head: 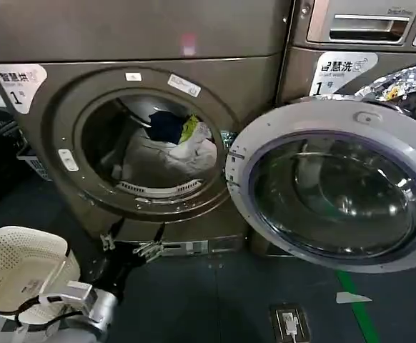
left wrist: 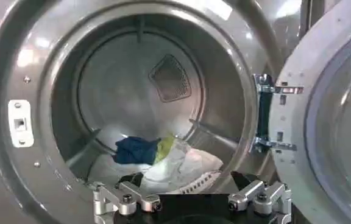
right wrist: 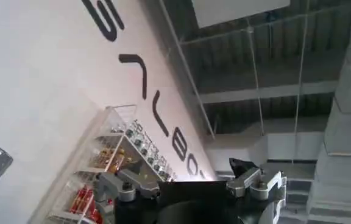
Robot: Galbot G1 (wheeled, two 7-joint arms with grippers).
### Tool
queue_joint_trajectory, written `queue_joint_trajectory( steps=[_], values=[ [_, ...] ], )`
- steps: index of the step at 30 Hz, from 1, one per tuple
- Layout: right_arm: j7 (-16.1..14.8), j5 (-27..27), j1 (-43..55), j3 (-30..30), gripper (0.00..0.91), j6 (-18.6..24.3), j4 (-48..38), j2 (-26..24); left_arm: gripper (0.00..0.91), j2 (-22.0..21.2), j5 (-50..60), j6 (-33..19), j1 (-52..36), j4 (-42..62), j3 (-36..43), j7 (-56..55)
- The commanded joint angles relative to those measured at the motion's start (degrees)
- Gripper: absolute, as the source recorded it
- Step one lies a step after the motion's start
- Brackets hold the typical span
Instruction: Grasp the clothes from the dryer.
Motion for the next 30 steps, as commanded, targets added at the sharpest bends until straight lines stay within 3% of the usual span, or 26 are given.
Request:
queue_joint_trajectory(
  steps=[1, 30],
  values=[
    [-0.01, 0.06, 0.10, 0.07, 0.907, 0.00, -0.01, -0.05, 0.907, -0.10, 0.34, -0.33, 0.25, -0.13, 0.03, 1.77],
    [0.09, 0.50, 0.22, 2.05, 0.907, 0.39, -1.99, -1.25, 0.907, 0.04, -0.10, -0.52, 0.36, -0.54, -0.82, 1.91]
  ],
)
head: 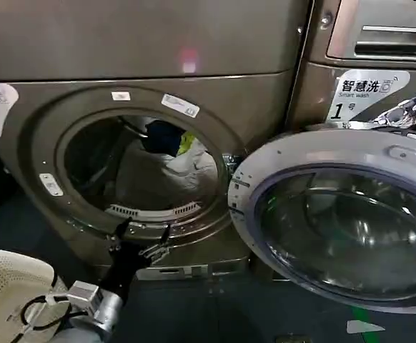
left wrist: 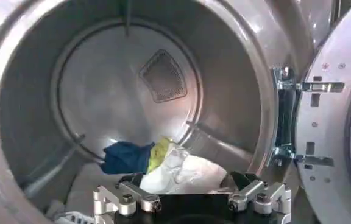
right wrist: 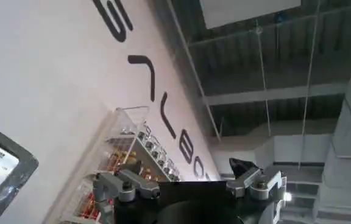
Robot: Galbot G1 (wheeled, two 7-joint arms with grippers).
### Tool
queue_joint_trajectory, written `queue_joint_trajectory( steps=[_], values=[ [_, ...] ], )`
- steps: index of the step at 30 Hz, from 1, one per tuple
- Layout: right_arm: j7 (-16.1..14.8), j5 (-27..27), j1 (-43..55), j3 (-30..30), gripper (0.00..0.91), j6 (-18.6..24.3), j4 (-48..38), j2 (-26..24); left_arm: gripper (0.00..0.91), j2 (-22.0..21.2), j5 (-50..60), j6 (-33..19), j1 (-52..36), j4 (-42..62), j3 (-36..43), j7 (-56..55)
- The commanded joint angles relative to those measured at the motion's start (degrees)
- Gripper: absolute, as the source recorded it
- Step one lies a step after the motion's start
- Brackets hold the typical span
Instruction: Grasp the clothes from the dryer.
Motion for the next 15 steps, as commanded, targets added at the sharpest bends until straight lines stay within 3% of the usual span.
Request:
queue_joint_trajectory(
  steps=[1, 15],
  values=[
    [0.05, -0.07, 0.10, 0.15, 0.907, -0.02, -0.18, -0.26, 0.907, -0.02, 0.17, 0.06, -0.09, -0.22, -0.19, 0.11],
    [1.10, -0.62, -0.41, 0.91, 0.907, -0.70, 0.08, -0.28, 0.907, 0.06, 3.26, -0.57, -0.40, -0.43, 0.15, 0.17]
  ],
)
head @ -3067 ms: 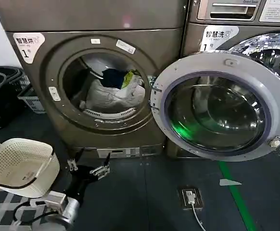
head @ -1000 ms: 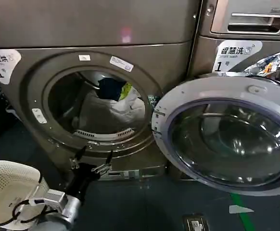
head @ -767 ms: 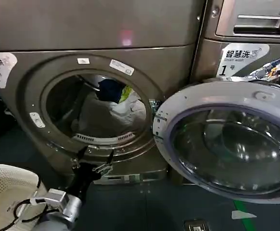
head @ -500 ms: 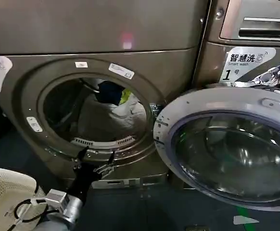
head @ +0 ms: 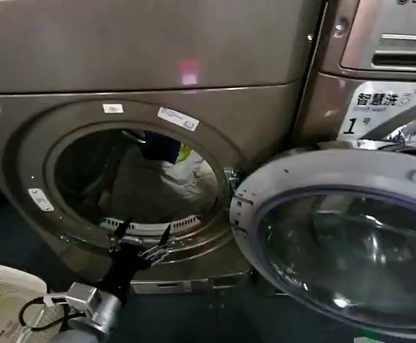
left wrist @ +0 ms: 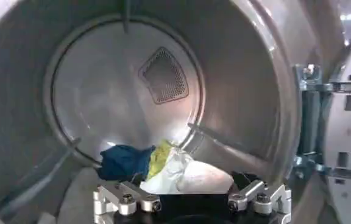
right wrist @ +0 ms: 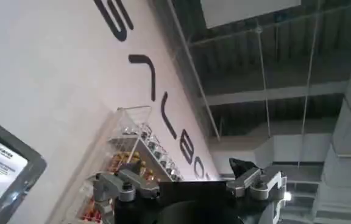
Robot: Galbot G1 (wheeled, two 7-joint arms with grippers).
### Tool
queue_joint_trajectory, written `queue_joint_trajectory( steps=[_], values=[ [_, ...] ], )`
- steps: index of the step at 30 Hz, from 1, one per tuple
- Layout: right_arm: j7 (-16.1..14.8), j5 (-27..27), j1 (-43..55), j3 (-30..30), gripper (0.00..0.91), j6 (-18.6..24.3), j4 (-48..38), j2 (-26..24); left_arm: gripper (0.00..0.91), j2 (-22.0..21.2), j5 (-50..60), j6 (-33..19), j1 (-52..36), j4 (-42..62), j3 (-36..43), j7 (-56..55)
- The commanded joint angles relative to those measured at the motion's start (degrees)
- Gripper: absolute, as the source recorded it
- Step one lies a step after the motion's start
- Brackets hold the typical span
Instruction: Grasp the clothes from the dryer.
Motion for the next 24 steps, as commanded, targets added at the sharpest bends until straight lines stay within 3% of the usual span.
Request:
queue_joint_trajectory(
  steps=[1, 6, 14, 19, 24],
  values=[
    [0.69, -0.23, -0.19, 0.46, 0.907, -0.23, 0.09, -0.15, 0.907, 0.26, 3.17, -0.21, -0.36, -0.22, -0.12, 0.12],
    [1.34, -1.62, -0.68, 1.25, 0.907, -0.65, 0.05, -0.37, 0.907, 0.60, 8.47, -1.38, -0.72, -0.32, -0.22, 0.62],
    [1.40, -1.73, -1.94, 2.68, 0.907, -1.10, 1.30, -0.43, 0.907, 2.08, 35.62, -9.45, -3.86, 1.34, -3.55, 8.35],
    [2.18, -2.49, -3.66, 5.75, 0.907, -1.50, 1.73, -0.89, 0.907, 3.01, 50.87, -15.13, -9.47, 4.74, -5.03, 14.41],
    [2.81, -3.72, -6.89, 8.25, 0.907, -1.48, 1.83, -0.56, 0.907, 3.80, 56.77, -18.21, -17.78, 9.74, -5.45, 23.73]
  ],
)
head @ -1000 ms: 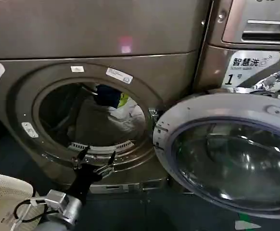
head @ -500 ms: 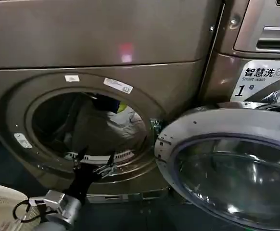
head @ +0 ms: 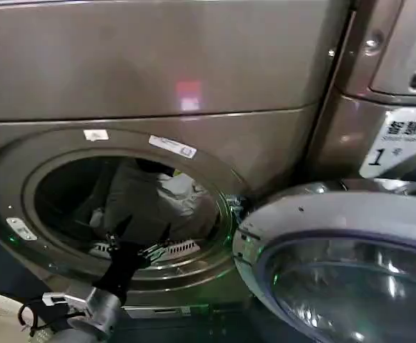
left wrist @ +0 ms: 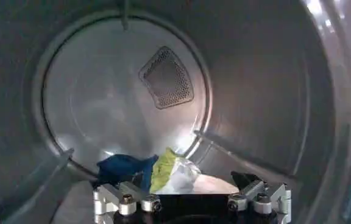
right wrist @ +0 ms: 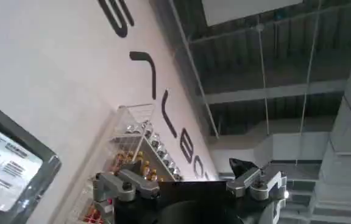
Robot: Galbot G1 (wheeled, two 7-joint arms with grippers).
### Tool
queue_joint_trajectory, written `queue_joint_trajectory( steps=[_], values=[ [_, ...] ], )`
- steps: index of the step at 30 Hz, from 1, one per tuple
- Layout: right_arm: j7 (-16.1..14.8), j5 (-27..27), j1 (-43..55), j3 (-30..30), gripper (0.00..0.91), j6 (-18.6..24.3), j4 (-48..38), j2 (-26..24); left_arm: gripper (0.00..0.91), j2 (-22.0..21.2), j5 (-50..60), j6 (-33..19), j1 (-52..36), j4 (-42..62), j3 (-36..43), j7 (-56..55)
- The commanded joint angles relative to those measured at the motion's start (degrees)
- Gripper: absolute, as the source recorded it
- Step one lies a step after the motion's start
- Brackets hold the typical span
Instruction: Grasp the clothes from the dryer.
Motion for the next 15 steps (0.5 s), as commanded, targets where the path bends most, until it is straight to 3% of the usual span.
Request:
queue_joint_trajectory(
  steps=[1, 8, 15],
  values=[
    [0.41, -1.10, -3.88, 3.59, 0.907, -0.21, 0.61, 0.59, 0.907, 1.05, 25.92, -10.02, -13.20, 8.00, -2.18, 17.66],
    [0.10, 0.93, -7.89, 6.50, 0.907, -0.70, 3.16, 2.03, 0.907, -0.06, 27.38, -15.04, -23.50, 14.03, -3.04, 33.89],
    [-0.72, 2.01, -9.80, 8.02, 0.907, -0.93, 5.23, 3.38, 0.907, -2.88, 29.08, -14.26, -32.76, 19.83, -2.48, 52.63]
  ],
)
